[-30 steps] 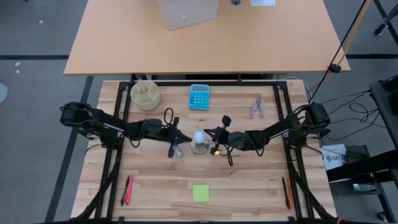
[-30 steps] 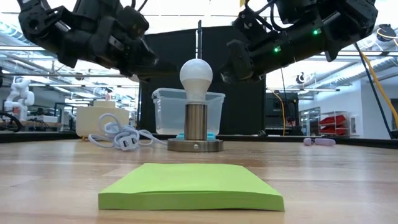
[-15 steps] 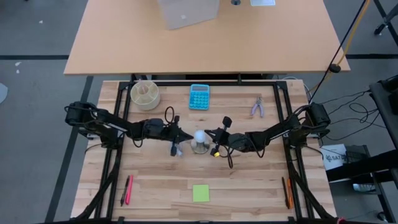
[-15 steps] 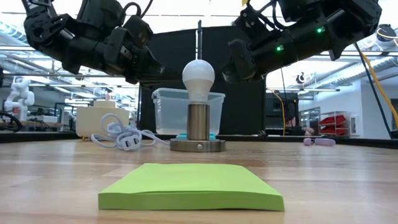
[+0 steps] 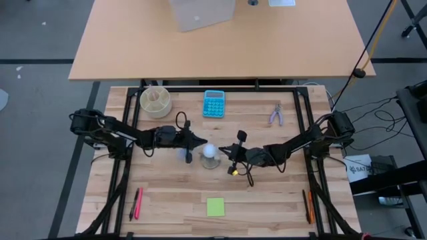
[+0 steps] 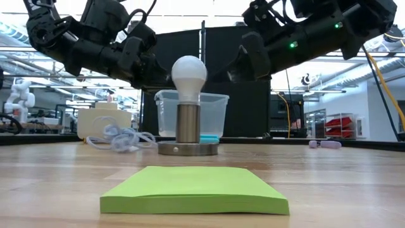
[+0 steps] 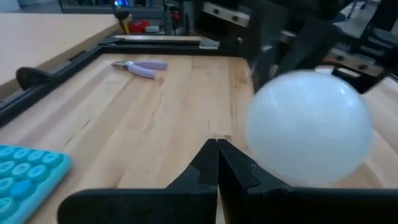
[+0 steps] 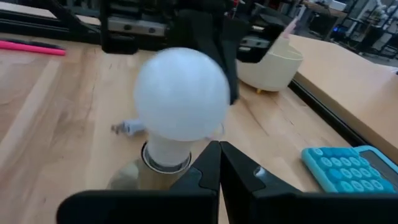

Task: Screw lightbulb
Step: Insert the lightbulb into the lamp

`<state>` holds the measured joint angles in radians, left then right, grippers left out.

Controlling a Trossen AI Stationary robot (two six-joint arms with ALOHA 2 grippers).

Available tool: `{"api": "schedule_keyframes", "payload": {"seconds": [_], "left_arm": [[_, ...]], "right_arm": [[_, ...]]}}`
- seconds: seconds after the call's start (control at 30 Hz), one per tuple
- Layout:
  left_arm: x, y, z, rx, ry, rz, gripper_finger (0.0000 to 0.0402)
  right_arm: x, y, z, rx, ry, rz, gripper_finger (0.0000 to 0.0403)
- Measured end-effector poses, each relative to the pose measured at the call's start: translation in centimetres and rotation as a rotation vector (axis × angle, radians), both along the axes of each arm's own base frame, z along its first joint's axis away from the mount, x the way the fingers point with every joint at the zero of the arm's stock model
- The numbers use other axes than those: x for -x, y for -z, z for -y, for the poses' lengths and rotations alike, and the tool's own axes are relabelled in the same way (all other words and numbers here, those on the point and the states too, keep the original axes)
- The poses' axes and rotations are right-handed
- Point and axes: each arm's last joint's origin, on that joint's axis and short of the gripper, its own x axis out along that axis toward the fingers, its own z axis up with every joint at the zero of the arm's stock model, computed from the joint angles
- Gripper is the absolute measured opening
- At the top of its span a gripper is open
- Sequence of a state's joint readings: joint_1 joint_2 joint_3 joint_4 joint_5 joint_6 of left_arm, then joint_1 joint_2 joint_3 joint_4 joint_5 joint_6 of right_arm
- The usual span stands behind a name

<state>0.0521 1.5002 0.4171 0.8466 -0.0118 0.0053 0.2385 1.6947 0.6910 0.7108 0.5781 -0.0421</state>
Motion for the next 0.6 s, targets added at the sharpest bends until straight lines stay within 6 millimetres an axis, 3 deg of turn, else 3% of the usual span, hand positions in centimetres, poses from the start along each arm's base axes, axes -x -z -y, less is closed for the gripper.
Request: {"api": "schedule_keyframes", "payload": {"seconds": [0.3,0.47,0.6], "left_arm": [[0.3,0.1,-0.2,0.003,-0.056,-0.044,0.0],[1.3,-1.7,-0.1,-0.041,-0.066,-0.039,0.0],[2.2,-3.7,0.9,-0.089,0.034,0.021,0.0]], "right_arm": [[0.2,0.1,-0.5,0.002,-0.002,-0.008,0.0],[0.2,0.1,-0.5,0.002,0.003,-0.008,0.0],[0.1,0.0,0.1,-0.008,0.055,0.011,0.0]]}}
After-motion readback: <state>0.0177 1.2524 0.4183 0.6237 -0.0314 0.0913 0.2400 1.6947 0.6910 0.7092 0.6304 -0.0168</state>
